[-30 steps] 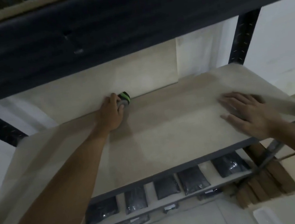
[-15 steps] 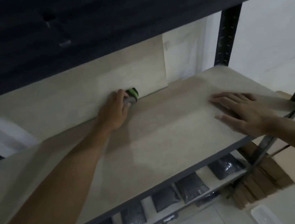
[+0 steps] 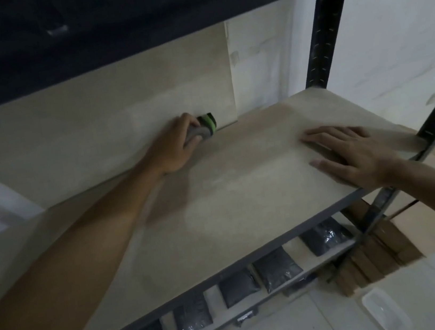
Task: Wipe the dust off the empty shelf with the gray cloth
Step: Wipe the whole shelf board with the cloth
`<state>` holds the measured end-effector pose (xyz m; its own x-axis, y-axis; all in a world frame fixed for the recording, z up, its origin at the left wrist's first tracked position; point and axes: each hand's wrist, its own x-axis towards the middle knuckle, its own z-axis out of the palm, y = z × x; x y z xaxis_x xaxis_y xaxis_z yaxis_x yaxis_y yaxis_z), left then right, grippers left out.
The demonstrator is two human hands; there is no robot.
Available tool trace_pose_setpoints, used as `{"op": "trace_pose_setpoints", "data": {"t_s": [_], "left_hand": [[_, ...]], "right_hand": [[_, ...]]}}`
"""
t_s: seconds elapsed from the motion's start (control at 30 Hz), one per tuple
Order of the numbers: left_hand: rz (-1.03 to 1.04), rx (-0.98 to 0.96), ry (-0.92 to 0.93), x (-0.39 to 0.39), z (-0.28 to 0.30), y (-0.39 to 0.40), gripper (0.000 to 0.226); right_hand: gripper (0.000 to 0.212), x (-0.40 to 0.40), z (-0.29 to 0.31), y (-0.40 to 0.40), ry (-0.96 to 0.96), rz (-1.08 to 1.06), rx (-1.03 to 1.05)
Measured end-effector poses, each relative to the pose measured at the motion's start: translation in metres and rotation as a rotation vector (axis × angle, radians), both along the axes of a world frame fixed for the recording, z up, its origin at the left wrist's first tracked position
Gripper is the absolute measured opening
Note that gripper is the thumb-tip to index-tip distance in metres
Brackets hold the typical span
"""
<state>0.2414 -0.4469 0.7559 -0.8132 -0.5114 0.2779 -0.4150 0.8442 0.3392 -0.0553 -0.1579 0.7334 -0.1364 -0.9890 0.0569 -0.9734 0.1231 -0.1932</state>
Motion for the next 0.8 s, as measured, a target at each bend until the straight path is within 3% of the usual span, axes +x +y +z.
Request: {"op": "trace_pose_setpoints", "data": {"t_s": [0.17,0.4,0.53,0.67,0.8], "left_hand": [[0.037,-0.046,-0.092,-0.007,-0.025,0.018,0.029],[-0.243,0.092,-0.118,0.012,-0.009,0.108,0.025],[-0.052,0.077,-0.006,-0.005,0.009,0.046,0.031],[0.116,0.001,-0.116,-0.017,-0.013,0.017,0.040],[0.041,0.015,-0.098,-0.012,-0.020,0.060,0.034]], "right_hand": [[0.068,-0.003,-0.002,0.000,0.009,0.013,0.003],[0.069,-0.002,-0.001,0.001,0.017,-0.006,0.008],[0.069,-0.002,-0.004,0.001,0.017,0.001,-0.019],[0.068,-0.004,-0.004,0.001,0.023,0.009,-0.038],[0.067,-0.005,-0.006,0.001,0.013,0.019,-0.042]]}}
